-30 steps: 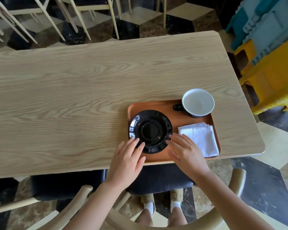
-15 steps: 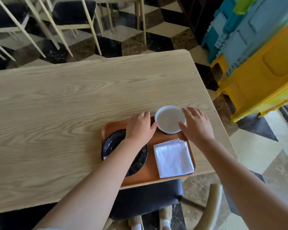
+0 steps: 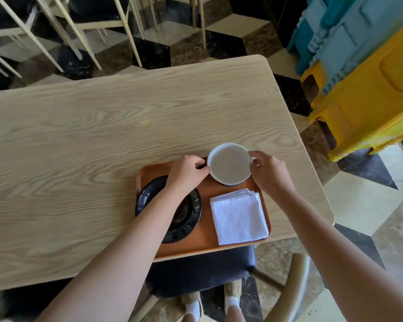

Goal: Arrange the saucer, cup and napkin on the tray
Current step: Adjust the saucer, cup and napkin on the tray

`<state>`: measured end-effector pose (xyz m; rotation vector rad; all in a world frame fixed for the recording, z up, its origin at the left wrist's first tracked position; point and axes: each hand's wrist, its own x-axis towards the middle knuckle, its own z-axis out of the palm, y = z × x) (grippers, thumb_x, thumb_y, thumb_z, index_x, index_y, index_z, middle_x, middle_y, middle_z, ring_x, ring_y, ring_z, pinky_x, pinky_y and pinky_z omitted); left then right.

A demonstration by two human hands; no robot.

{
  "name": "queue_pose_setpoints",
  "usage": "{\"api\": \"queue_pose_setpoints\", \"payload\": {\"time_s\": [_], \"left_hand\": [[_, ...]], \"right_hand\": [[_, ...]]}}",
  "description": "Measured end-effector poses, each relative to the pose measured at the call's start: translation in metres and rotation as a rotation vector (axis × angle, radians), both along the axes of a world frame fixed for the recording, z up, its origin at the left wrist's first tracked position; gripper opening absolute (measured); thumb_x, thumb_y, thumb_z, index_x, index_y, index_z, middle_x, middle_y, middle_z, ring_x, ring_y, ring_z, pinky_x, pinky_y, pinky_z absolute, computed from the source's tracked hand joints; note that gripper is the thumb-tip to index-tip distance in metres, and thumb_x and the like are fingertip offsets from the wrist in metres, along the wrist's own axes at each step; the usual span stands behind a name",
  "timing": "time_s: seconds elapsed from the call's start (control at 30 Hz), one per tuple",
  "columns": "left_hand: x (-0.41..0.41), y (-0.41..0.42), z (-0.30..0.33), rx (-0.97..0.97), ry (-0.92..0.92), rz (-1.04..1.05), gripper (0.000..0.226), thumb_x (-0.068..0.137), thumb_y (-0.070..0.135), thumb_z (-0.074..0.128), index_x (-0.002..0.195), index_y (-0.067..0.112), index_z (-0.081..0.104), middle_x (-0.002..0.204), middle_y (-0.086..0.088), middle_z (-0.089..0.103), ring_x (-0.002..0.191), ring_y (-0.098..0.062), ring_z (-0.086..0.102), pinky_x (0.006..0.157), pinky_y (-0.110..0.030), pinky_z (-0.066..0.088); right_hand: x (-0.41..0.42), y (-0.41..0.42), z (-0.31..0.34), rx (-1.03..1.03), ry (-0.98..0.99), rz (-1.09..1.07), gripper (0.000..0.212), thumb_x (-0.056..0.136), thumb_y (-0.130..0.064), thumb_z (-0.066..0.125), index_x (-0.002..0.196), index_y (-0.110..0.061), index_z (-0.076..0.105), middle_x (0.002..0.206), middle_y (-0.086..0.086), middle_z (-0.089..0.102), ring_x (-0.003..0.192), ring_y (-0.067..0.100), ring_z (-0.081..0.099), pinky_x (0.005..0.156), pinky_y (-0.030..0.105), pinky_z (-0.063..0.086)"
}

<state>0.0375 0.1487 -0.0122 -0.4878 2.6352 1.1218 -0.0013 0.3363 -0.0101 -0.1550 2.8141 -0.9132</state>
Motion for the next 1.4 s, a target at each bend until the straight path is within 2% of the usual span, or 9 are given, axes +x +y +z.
{"api": "queue_pose_setpoints", "payload": {"time_s": [0.1, 0.27, 0.53, 0.67, 0.77, 0.9, 1.03, 1.13, 1.4], "left_hand": [[0.007, -0.006, 0.001, -0.003, -0.002, 0.0, 0.01, 0.082, 0.023, 0.061, 0.074, 0.017, 0.064, 0.077, -0.003, 0.061, 0.078, -0.016, 0.055, 0.071, -0.03, 0.041], [0.018, -0.008, 0.0, 0.002, 0.018, 0.019, 0.014, 0.083, 0.025, 0.061, 0.072, 0.017, 0.061, 0.075, -0.001, 0.062, 0.077, -0.016, 0.056, 0.068, -0.027, 0.036], [0.024, -0.006, -0.001, -0.014, 0.056, 0.019, 0.029, 0.088, 0.025, 0.059, 0.111, 0.01, 0.065, 0.111, -0.003, 0.068, 0.102, -0.017, 0.059, 0.082, -0.022, 0.039], [0.051, 0.001, -0.003, -0.195, 0.399, 0.085, 0.03, 0.088, 0.019, 0.056, 0.115, 0.007, 0.06, 0.113, -0.01, 0.061, 0.108, -0.021, 0.054, 0.093, -0.021, 0.035], [0.089, 0.03, -0.012, -0.23, 0.627, -0.092, 0.023, 0.087, 0.011, 0.05, 0.105, 0.002, 0.063, 0.106, -0.013, 0.062, 0.1, -0.022, 0.055, 0.092, -0.028, 0.043], [0.125, 0.08, -0.045, -0.299, 0.552, -0.408, 0.033, 0.087, 0.009, 0.048, 0.118, 0.005, 0.059, 0.12, -0.013, 0.062, 0.115, -0.024, 0.055, 0.099, -0.033, 0.045], [0.13, 0.099, -0.066, -0.415, 0.356, -0.391, 0.045, 0.086, 0.013, 0.045, 0.131, 0.008, 0.049, 0.141, -0.014, 0.047, 0.132, -0.027, 0.041, 0.103, -0.038, 0.041], [0.13, 0.099, -0.068, -0.439, 0.311, -0.395, 0.046, 0.088, 0.014, 0.037, 0.131, 0.01, 0.05, 0.142, -0.014, 0.045, 0.134, -0.027, 0.037, 0.106, -0.039, 0.036], [0.13, 0.084, -0.065, -0.414, 0.291, -0.395, 0.052, 0.08, 0.008, 0.065, 0.13, 0.013, 0.051, 0.141, -0.014, 0.047, 0.133, -0.026, 0.039, 0.106, -0.039, 0.034]], "right_hand": [[0.006, -0.003, -0.002, -0.036, -0.02, 0.006, 0.034, 0.081, -0.004, 0.047, 0.108, -0.015, 0.065, 0.081, 0.011, 0.07, 0.078, 0.03, 0.062, 0.061, 0.024, 0.036], [0.013, -0.007, -0.002, -0.047, 0.012, 0.021, 0.036, 0.083, -0.005, 0.049, 0.113, -0.016, 0.063, 0.097, 0.011, 0.072, 0.087, 0.03, 0.062, 0.061, 0.023, 0.031], [0.015, -0.003, -0.003, -0.044, -0.022, 0.047, 0.034, 0.086, -0.009, 0.049, 0.118, -0.017, 0.059, 0.102, 0.008, 0.071, 0.092, 0.027, 0.063, 0.068, 0.026, 0.04], [0.032, 0.01, -0.006, -0.082, 0.026, 0.038, 0.035, 0.087, -0.016, 0.054, 0.122, -0.016, 0.055, 0.11, 0.006, 0.068, 0.098, 0.024, 0.063, 0.077, 0.033, 0.05], [0.062, 0.032, -0.018, 0.018, 0.21, 0.139, 0.039, 0.089, -0.018, 0.054, 0.127, -0.009, 0.053, 0.124, 0.01, 0.062, 0.111, 0.028, 0.058, 0.084, 0.038, 0.051], [0.092, 0.06, -0.044, 0.305, 0.268, 0.565, 0.049, 0.097, -0.033, 0.025, 0.14, -0.011, 0.034, 0.148, 0.008, 0.036, 0.139, 0.018, 0.024, 0.111, 0.036, 0.024], [0.102, 0.068, -0.056, 0.409, 0.222, 0.618, 0.049, 0.097, -0.032, 0.017, 0.141, -0.012, 0.028, 0.15, 0.005, 0.029, 0.143, 0.01, -0.002, 0.113, 0.032, 0.005], [0.105, 0.065, -0.058, 0.399, 0.209, 0.59, 0.052, 0.099, -0.033, 0.008, 0.138, -0.009, 0.033, 0.148, 0.006, 0.032, 0.143, 0.009, -0.005, 0.113, 0.031, 0.004], [0.115, 0.053, -0.063, 0.415, 0.203, 0.545, 0.056, 0.098, -0.034, 0.001, 0.14, -0.011, 0.029, 0.15, 0.007, 0.03, 0.142, 0.014, 0.004, 0.114, 0.035, 0.005]]}}
